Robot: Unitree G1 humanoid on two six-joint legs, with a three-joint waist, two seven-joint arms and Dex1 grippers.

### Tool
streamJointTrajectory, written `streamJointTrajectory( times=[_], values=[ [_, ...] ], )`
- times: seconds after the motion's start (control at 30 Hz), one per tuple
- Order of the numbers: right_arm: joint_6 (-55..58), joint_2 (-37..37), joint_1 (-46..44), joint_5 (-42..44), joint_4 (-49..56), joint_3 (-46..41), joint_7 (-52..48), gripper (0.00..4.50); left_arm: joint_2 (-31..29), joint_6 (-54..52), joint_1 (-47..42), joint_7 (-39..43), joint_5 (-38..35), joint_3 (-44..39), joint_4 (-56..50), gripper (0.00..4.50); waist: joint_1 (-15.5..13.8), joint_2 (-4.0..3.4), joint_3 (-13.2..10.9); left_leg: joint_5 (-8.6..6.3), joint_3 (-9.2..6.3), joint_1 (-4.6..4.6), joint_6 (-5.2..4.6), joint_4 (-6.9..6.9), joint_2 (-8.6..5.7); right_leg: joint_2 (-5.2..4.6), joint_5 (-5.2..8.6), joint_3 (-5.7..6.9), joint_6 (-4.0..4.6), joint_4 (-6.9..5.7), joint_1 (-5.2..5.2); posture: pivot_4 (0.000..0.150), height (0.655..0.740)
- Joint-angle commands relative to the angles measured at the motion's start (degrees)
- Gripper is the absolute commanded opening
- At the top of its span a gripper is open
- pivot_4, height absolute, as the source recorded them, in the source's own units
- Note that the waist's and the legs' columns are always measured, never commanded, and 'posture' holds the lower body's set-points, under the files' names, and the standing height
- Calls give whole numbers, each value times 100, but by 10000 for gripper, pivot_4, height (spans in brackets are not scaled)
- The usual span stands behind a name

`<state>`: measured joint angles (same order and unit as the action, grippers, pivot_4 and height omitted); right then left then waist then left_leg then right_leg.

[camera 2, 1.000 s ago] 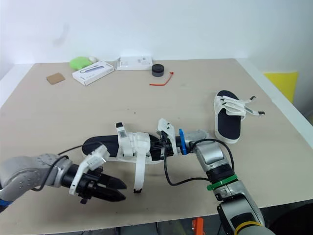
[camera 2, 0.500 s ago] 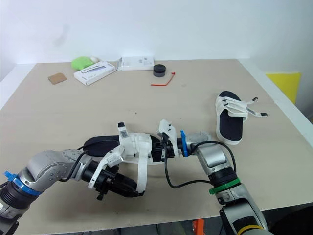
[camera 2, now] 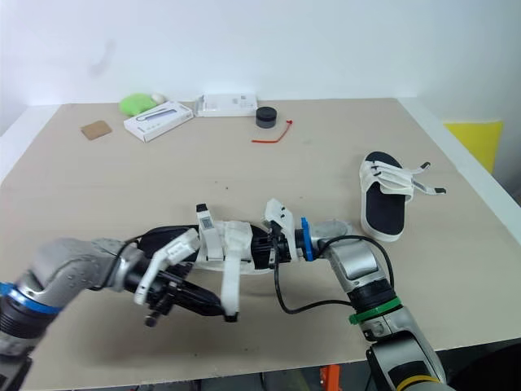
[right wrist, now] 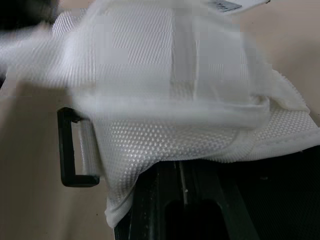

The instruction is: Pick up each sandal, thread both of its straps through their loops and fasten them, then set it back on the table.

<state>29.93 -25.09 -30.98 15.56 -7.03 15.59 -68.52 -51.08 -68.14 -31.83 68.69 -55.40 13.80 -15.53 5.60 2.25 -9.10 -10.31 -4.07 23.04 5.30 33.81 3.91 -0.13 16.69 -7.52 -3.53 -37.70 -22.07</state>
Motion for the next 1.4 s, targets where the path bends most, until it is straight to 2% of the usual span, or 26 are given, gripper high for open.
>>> streamJointTrajectory(
  times=[0.03, 0.2, 0.37, 0.63, 0.87, 1.13, 1.4],
  values=[
    [268, -19, 280, -321, -613, 460, 75, 0, 86, -278, -735, 327, -204, -341, 607, 1199, 2, 0, 0, 0, 0, 0, 1, 6, -2, -2, 0, 0, -1, 0, -1, 1500, 7400],
    [202, 156, 151, -336, -772, 499, 98, 0, 1033, -682, -1510, -142, -128, -397, 1508, 1199, 19, 8, 3, 0, -2, -2, 0, 13, -3, 0, -5, 3, -4, 0, 11, 1500, 7400],
    [189, 189, 158, -345, -795, 486, 103, 0, 1307, -356, -1533, 9, 446, 146, 1677, 1199, 76, 1, 1, 0, -9, -2, -1, 11, 0, 14, -19, -3, -18, -27, 14, 1500, 7400],
    [238, 125, 270, -319, -676, 455, 134, 0, 1395, 532, -1665, 616, 1496, 831, 2433, 1199, 58, 1, 3, 2, -15, -5, -1, 16, 0, 16, -15, -1, -15, -37, 17, 1500, 7400],
    [273, 109, 293, -314, -635, 433, 160, 0, 1824, 672, -2012, 738, 1738, 641, 2966, 1199, 46, -4, 7, 2, -15, -5, -1, 19, 0, 16, -11, -1, -8, -37, 19, 1500, 7400],
    [276, 113, 306, -311, -623, 425, 173, 0, 1468, 1417, -1751, 1177, 2528, 1144, 2805, 1199, 45, -9, 8, 2, -16, -4, -1, 18, 0, 16, -13, -2, -17, -37, 20, 1500, 7400],
    [249, 145, 270, -320, -674, 437, 167, 0, 1514, 1104, -1839, 1368, 2468, 1030, 2756, 1199, 45, -9, 8, 1, -17, -5, -2, 18, 0, 17, -11, -1, -15, -38, 21, 1500, 7400]
  ],
)
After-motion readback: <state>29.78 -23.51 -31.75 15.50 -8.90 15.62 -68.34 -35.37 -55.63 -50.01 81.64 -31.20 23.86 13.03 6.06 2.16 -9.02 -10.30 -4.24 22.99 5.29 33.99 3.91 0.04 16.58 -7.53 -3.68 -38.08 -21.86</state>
